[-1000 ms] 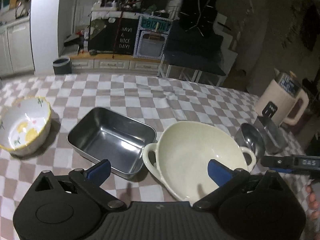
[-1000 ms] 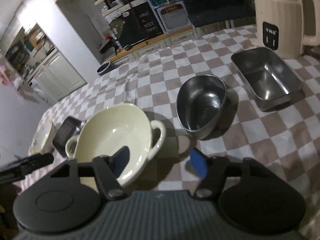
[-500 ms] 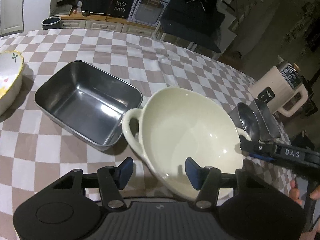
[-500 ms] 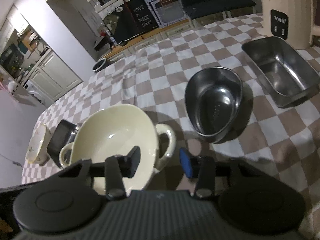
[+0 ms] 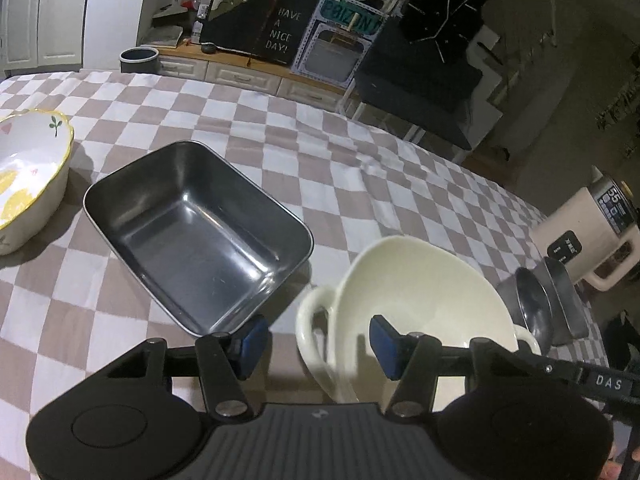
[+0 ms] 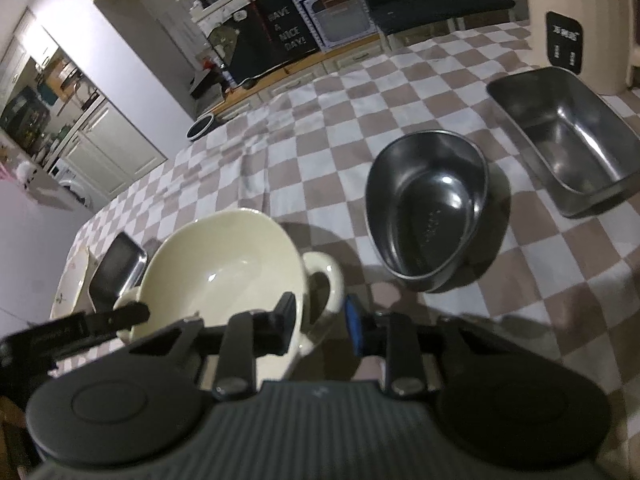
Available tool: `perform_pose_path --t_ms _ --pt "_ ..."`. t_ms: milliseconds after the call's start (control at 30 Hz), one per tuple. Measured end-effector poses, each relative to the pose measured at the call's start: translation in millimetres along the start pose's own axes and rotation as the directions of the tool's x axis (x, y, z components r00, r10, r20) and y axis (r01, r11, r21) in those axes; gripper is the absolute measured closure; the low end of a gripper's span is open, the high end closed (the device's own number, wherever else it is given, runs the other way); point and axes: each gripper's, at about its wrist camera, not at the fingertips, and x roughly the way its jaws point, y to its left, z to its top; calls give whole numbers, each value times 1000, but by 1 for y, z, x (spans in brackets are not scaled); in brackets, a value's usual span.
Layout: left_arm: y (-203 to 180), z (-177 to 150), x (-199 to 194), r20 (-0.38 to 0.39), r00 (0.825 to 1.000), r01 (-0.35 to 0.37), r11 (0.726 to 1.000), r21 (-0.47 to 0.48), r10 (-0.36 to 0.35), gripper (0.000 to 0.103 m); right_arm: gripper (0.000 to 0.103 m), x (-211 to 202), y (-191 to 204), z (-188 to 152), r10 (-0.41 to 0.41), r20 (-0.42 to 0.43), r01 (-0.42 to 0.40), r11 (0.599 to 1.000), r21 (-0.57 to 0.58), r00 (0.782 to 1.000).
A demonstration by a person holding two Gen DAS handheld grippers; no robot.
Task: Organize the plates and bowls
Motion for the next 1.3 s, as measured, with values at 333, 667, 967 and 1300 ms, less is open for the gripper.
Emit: perform_pose_path --t_ms 333,667,967,1300 --pt "5 6 5 8 1000 18 1000 23 -18 73 69 7 -8 7 13 1 -13 1000 16 1000" --pt "-2 6 4 -7 1000 2 997 73 -1 79 73 13 -1 9 5 -10 -5 1000 -15 1000" --pt "-6 7 9 -22 999 -37 997 65 39 77 70 16 0 7 -7 -16 7 1000 -20 1000" --pt "-14 1 9 6 998 -70 991 111 70 76 71 17 13 5 -53 -2 52 995 -90 999"
